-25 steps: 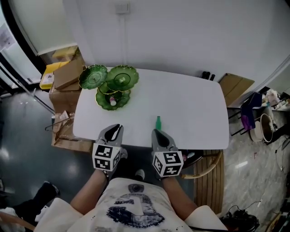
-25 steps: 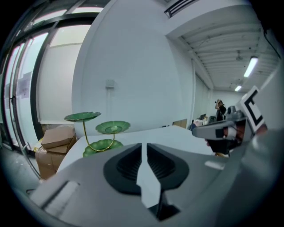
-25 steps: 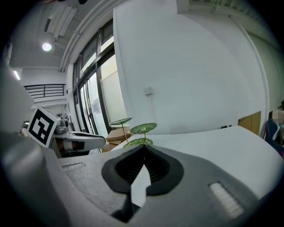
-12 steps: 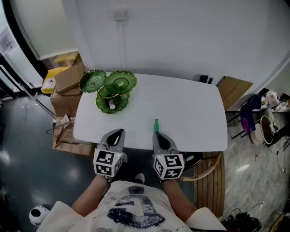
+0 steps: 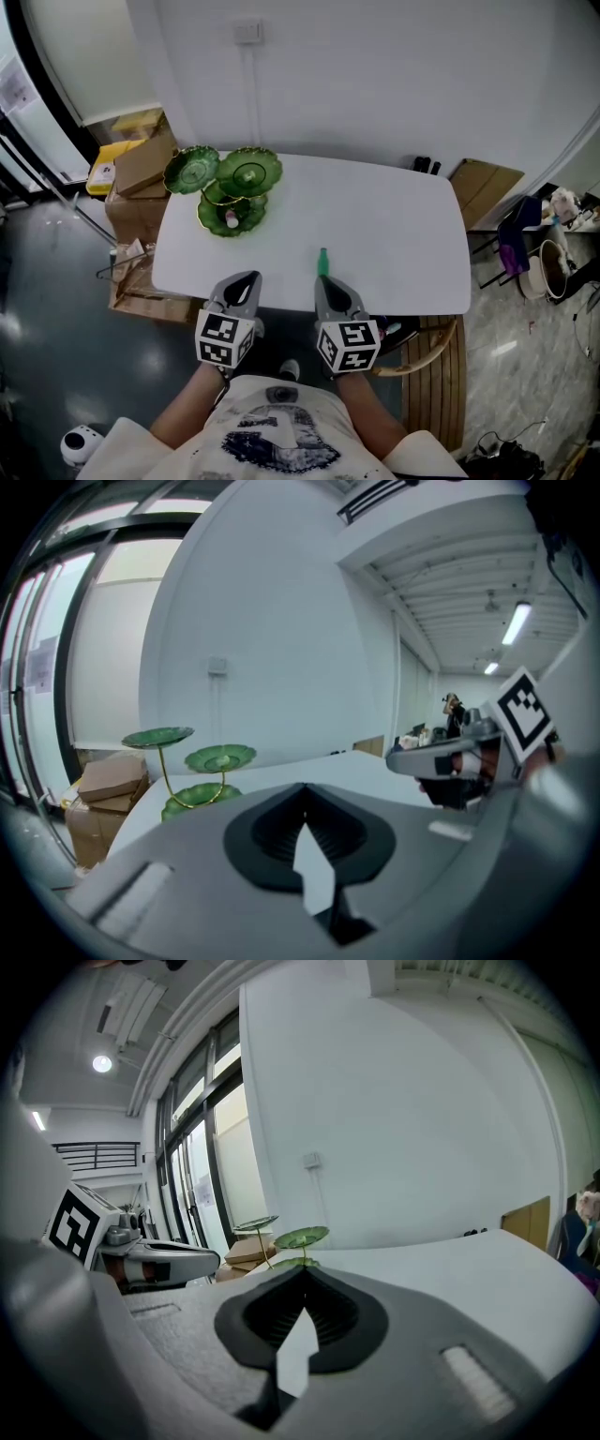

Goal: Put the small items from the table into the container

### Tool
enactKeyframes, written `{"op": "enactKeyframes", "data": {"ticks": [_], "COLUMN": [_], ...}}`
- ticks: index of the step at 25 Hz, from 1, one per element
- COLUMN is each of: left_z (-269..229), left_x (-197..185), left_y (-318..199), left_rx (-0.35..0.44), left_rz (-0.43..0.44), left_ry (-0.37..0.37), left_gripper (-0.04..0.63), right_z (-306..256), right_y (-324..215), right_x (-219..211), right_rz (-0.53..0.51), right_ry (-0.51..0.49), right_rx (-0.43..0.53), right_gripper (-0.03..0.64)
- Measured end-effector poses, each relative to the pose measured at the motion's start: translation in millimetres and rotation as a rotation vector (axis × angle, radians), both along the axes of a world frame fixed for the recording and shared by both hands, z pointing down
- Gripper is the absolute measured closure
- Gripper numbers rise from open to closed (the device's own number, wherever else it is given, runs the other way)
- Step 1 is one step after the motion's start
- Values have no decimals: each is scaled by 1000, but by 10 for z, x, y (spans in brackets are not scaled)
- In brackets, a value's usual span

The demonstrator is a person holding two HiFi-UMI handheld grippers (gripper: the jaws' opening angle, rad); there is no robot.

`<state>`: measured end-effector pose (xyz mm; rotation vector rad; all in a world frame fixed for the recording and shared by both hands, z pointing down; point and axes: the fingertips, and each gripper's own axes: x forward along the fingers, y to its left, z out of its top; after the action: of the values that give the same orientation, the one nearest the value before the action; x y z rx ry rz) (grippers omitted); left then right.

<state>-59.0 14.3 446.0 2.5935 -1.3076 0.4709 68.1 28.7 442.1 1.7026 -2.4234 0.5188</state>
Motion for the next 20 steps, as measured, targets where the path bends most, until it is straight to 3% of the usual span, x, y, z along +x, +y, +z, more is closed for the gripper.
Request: {"op": "enactKeyframes", "data": {"ticks": [11,20], "left_z": [32,56], "left_x": [13,123], "left_y": [-19,13], "left_rx": [-10,-25], "left_rz": [6,37], "left_ry": [-12,24], "left_gripper": [606,606], "right_z": [29,30], "right_y": [-16,6], "right_x": [16,104], "right_rz": [5,19], "right_ry": [-6,-11], "right_rx": [-10,-11], "right_gripper": [617,617]}}
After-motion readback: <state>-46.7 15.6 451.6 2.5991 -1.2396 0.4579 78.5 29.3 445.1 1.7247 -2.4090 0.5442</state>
